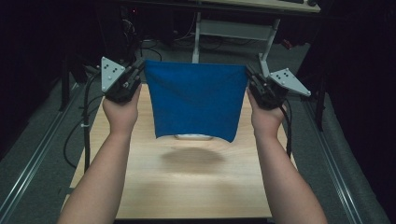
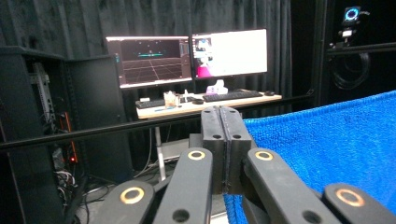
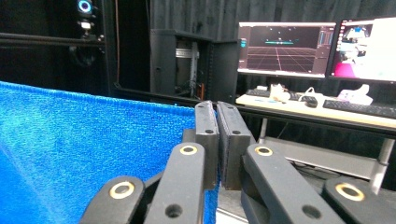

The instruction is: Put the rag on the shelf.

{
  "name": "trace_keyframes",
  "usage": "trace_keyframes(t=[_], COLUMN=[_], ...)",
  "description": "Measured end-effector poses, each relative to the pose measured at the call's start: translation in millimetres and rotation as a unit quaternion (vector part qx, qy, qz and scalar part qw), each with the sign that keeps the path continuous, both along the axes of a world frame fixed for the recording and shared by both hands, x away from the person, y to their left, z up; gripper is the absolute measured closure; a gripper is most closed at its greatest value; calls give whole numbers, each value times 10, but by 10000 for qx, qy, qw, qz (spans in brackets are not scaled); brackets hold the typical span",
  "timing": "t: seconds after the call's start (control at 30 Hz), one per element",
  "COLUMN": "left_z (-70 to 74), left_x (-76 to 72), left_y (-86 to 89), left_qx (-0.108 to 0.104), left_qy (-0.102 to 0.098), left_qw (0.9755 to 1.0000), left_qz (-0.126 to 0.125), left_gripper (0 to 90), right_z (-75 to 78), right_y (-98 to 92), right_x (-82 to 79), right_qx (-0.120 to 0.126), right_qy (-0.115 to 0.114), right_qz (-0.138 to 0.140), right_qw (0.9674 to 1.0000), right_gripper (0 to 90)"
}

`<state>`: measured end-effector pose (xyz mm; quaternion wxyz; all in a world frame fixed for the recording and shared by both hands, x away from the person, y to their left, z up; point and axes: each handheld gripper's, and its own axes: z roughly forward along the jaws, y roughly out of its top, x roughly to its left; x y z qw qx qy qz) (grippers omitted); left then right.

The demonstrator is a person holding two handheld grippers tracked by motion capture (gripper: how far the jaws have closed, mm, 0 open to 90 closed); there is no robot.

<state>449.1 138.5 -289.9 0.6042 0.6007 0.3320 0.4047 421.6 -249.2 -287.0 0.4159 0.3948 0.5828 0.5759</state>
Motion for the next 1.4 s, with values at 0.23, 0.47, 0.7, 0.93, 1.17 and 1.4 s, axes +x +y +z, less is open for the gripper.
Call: trace_keyframes(t=[0.23, 0.47, 0.7, 0.93, 1.17, 1.4], left_z=[-4, 60, 18, -306, -767, -1174], left_x=[325, 486, 647, 838, 970, 969], left_y=[-58, -91, -97, -108, -129, -143], left_qx=[187, 254, 443, 704, 837, 918], left_qy=[80, 3, 152, 549, 1050, 1343], left_qw=[9997, 9994, 9983, 9952, 9903, 9864], left_qz=[103, 223, 351, 402, 360, 218], left_gripper=[900, 900, 900, 900, 900, 900], right_z=[45, 66, 49, -187, -529, -895], right_y=[-21, -19, 12, 32, 38, -1], right_x=[329, 497, 622, 788, 942, 978], right_qx=[-62, -79, -253, -450, -611, -691], right_qy=[66, 75, 157, 448, 864, 1166], right_qz=[-88, -117, -130, -121, -90, -45], right_qw=[9999, 9999, 9995, 9979, 9943, 9908], right_gripper=[885, 886, 885, 885, 885, 884])
